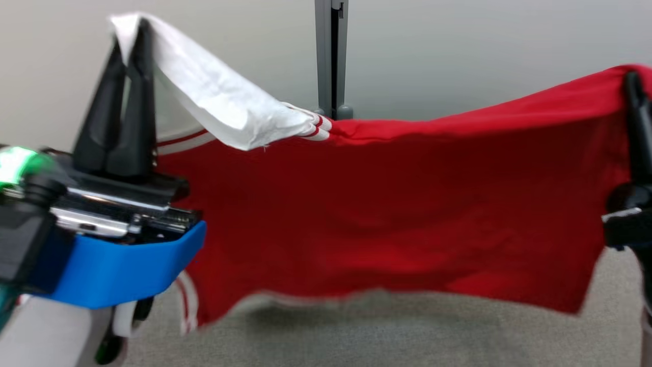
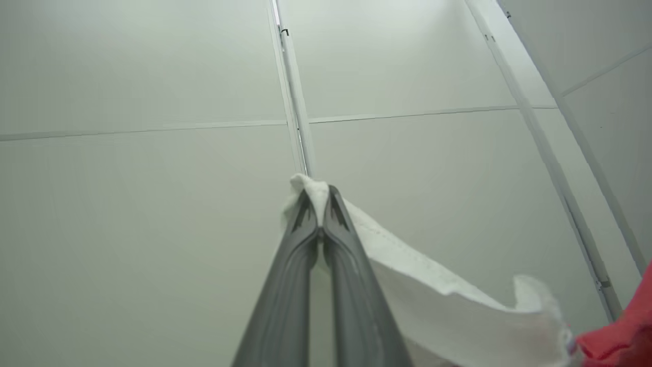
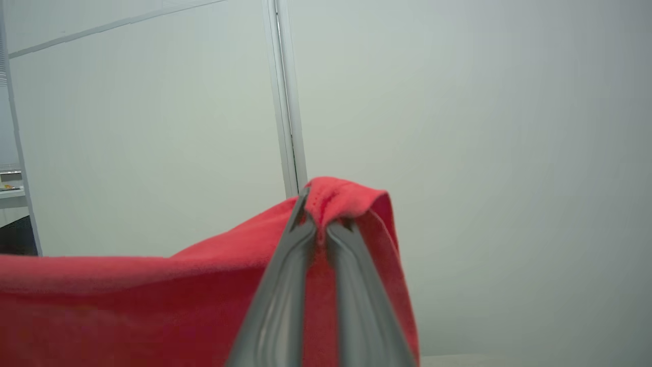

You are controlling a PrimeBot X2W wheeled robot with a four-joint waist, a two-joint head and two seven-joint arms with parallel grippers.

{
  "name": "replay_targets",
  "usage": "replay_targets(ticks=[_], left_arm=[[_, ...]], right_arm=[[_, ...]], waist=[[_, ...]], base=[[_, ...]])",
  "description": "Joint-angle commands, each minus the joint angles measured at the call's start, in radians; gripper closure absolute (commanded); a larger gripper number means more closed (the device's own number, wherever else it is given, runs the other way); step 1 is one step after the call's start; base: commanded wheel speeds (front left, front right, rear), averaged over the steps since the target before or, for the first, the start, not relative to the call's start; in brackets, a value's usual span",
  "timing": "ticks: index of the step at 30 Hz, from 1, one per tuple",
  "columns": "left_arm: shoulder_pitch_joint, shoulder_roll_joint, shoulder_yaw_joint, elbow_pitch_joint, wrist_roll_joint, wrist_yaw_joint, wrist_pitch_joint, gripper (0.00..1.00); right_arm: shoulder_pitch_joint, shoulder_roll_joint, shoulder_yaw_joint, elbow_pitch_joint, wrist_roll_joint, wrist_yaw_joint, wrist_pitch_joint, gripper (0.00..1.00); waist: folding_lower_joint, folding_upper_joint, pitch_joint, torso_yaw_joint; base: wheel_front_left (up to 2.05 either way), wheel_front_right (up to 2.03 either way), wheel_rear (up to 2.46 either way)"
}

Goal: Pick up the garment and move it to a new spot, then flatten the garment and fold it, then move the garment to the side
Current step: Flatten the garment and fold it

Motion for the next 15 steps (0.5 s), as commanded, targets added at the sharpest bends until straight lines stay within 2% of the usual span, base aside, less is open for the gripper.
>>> replay_targets(ticks=[1, 5, 8, 11, 15], left_arm=[[-0.019, 0.012, 0.005, -0.020, 0.010, 0.006, 0.013, 1.00], [-0.094, 0.065, 0.022, -0.106, 0.044, -0.012, 0.091, 1.00], [-0.147, 0.087, 0.016, -0.125, 0.052, -0.032, 0.142, 1.00], [-0.199, 0.080, 0.005, -0.106, 0.038, -0.056, 0.170, 1.00], [-0.288, 0.059, -0.013, -0.020, 0.021, -0.097, 0.157, 1.00]], right_arm=[[0.019, 0.006, -0.006, -0.032, -0.007, 0.000, 0.016, 1.00], [0.047, 0.020, -0.028, -0.202, -0.010, 0.000, 0.102, 1.00], [0.045, 0.026, -0.035, -0.274, -0.004, 0.000, 0.153, 1.00], [0.012, 0.028, -0.045, -0.284, -0.009, 0.000, 0.176, 1.00], [-0.067, 0.014, -0.045, -0.187, -0.010, 0.000, 0.180, 1.00]], waist=[[0.0002, 0.0000, 0.001, -0.001], [0.0002, 0.0000, 0.026, -0.006], [0.0002, 0.0000, 0.062, -0.008], [0.0002, 0.0000, 0.118, -0.005], [0.0002, 0.0000, 0.216, 0.002]], base=[[0.00, 0.00, 0.00], [0.00, 0.00, 0.00], [0.00, 0.00, 0.00], [0.00, 0.00, 0.00], [0.00, 0.00, 0.00]])
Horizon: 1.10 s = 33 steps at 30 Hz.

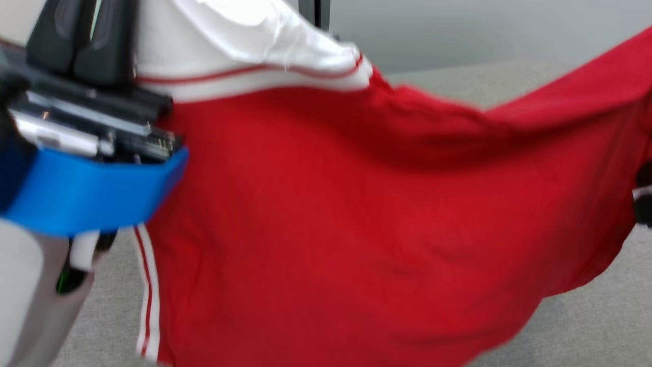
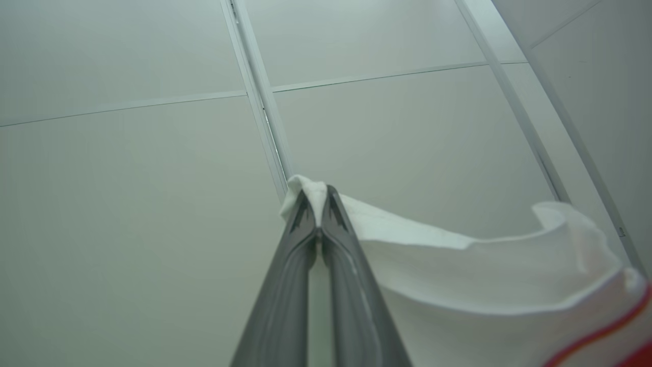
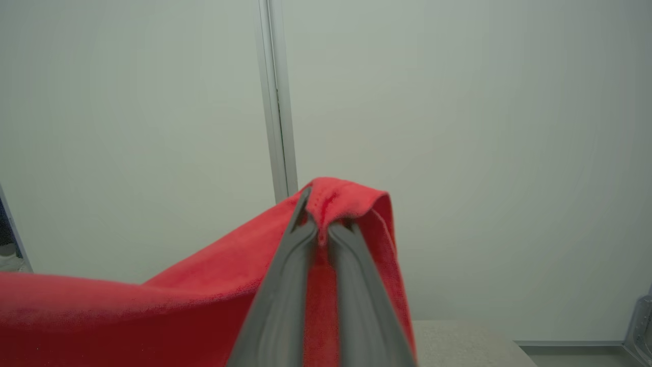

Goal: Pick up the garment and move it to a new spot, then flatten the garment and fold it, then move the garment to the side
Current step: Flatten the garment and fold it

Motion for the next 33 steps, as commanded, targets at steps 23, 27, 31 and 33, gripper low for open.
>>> replay_targets(ticks=[23, 27, 31, 33], left_arm=[[-0.553, -0.272, -0.060, 0.958, 0.083, -0.126, -0.358, 1.00], [-0.458, -0.300, -0.039, 0.954, 0.060, -0.146, -0.359, 1.00], [-0.306, -0.327, 0.002, 0.896, 0.038, -0.169, -0.360, 1.00], [-0.253, -0.332, 0.028, 0.867, 0.032, -0.175, -0.360, 1.00]], right_arm=[[-0.807, -0.022, -0.024, 1.128, -0.370, 0.000, -0.389, 1.00], [-0.769, 0.001, -0.034, 1.253, -0.396, 0.000, -0.476, 1.00], [-0.743, 0.019, -0.033, 1.373, -0.371, 0.000, -0.567, 1.00], [-0.734, 0.022, -0.022, 1.405, -0.355, 0.000, -0.593, 1.00]], waist=[[-0.0003, -0.0001, 0.309, 0.146], [-0.0003, -0.0001, 0.345, 0.146], [-0.0003, -0.0001, 0.361, 0.136], [-0.0003, -0.0001, 0.358, 0.130]], base=[[0.00, 0.00, 0.00], [0.00, 0.00, 0.00], [0.00, 0.00, 0.00], [0.00, 0.00, 0.00]])
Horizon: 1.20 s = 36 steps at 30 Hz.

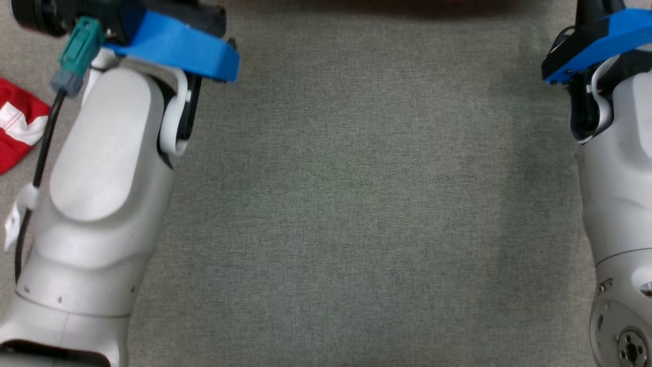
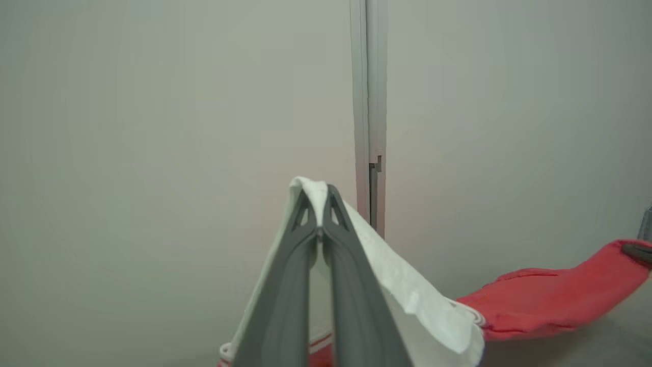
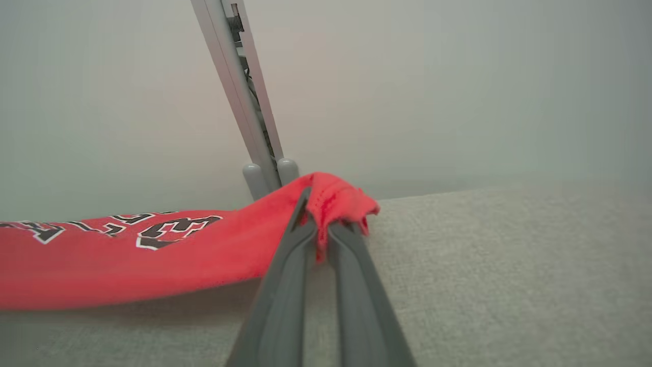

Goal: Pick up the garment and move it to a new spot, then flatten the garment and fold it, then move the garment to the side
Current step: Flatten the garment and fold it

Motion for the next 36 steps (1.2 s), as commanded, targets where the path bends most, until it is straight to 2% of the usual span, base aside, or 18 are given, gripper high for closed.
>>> replay_targets(ticks=[1, 8, 13, 17, 24, 32, 36], left_arm=[[0.031, 0.000, 0.018, -0.023, 0.000, -0.007, -0.004, 1.00], [0.208, 0.009, 0.086, -0.146, 0.009, -0.034, -0.005, 1.00], [0.355, 0.005, 0.116, -0.239, 0.013, -0.045, -0.005, 1.00], [0.491, -0.009, 0.115, -0.297, 0.002, -0.044, -0.005, 1.00], [0.716, 0.007, 0.107, -0.393, -0.018, -0.011, 0.019, 1.00], [0.948, 0.017, 0.082, -0.536, -0.033, 0.051, 0.102, 1.00], [1.022, 0.024, 0.076, -0.583, -0.031, 0.073, 0.125, 1.00]], right_arm=[[0.016, 0.001, 0.009, 0.013, 0.016, 0.000, -0.015, 1.00], [0.083, -0.003, 0.083, 0.007, 0.122, 0.000, -0.053, 1.00], [0.191, -0.020, 0.141, -0.064, 0.204, 0.000, -0.059, 1.00], [0.318, -0.040, 0.163, -0.171, 0.257, 0.000, -0.060, 1.00], [0.572, -0.035, 0.182, -0.370, 0.313, 0.000, -0.059, 1.00], [0.883, 0.020, 0.110, -0.629, 0.316, 0.000, 0.010, 1.00], [0.982, 0.040, 0.087, -0.713, 0.302, 0.000, 0.056, 1.00]], waist=[[-0.0001, -0.0001, -0.004, -0.005], [-0.0001, -0.0001, -0.049, -0.023], [-0.0001, -0.0001, -0.115, -0.021], [-0.0001, -0.0001, -0.179, -0.015], [-0.0001, -0.0001, -0.289, -0.012], [-0.0001, -0.0001, -0.377, 0.006], [-0.0001, -0.0001, -0.396, 0.008]], base=[[0.00, 0.00, 0.00], [0.00, 0.00, 0.00], [0.00, 0.00, 0.00], [0.00, 0.00, 0.00], [0.00, 0.00, 0.00], [0.00, 0.00, 0.00], [0.00, 0.00, 0.00]])
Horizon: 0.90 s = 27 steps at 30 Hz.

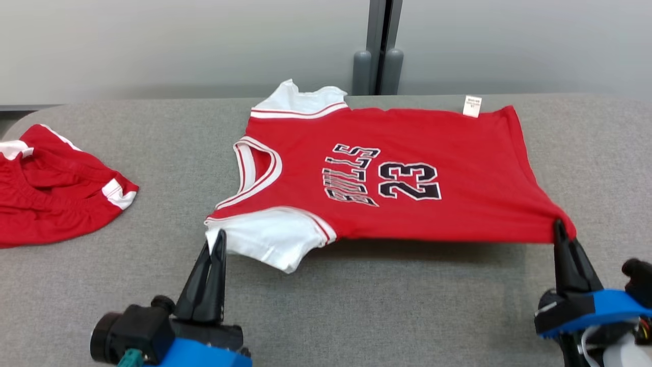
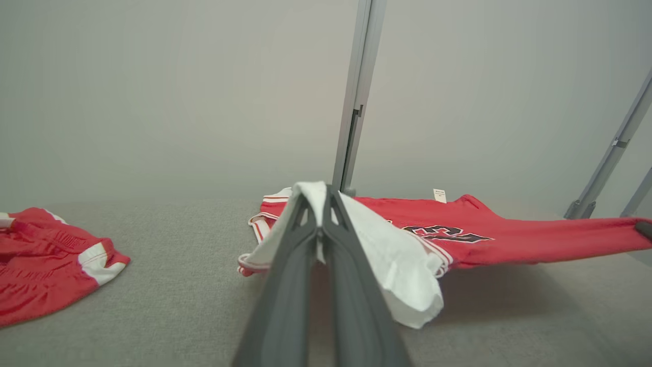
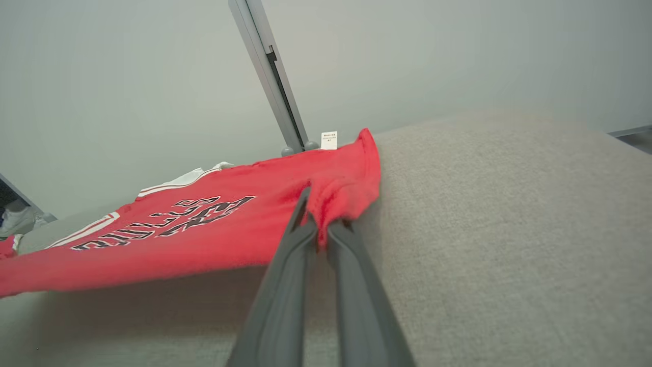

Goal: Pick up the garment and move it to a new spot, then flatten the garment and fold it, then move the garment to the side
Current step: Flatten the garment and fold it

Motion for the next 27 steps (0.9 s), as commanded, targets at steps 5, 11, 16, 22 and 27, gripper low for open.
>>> replay_targets(ticks=[5, 11, 16, 22, 27], left_arm=[[0.089, 0.016, -0.006, -0.057, -0.008, 0.024, 0.032, 1.00], [0.115, 0.013, -0.017, -0.009, -0.022, 0.025, 0.048, 1.00], [0.078, 0.005, -0.026, 0.052, -0.023, 0.019, 0.037, 1.00], [0.021, 0.001, -0.025, 0.095, -0.021, 0.012, 0.024, 1.00], [-0.062, -0.007, -0.029, 0.154, -0.014, -0.002, 0.015, 1.00]], right_arm=[[0.117, 0.012, -0.027, -0.091, -0.012, 0.000, 0.089, 1.00], [0.161, 0.014, -0.036, -0.100, -0.015, 0.000, 0.189, 1.00], [0.112, 0.014, -0.034, -0.032, -0.054, 0.000, 0.223, 1.00], [0.060, 0.014, -0.031, 0.027, -0.062, 0.000, 0.230, 1.00], [0.005, 0.013, -0.044, 0.081, -0.050, 0.000, 0.246, 1.00]], waist=[[0.0002, 0.0004, -0.010, 0.002], [0.0002, 0.0004, -0.007, -0.005], [0.0002, 0.0004, 0.007, -0.010], [0.0002, 0.0004, 0.030, -0.009], [0.0002, 0.0004, 0.049, -0.009]], base=[[0.00, 0.00, 0.00], [0.00, 0.00, 0.00], [0.00, 0.00, 0.00], [0.00, 0.00, 0.00], [0.00, 0.00, 0.00]])
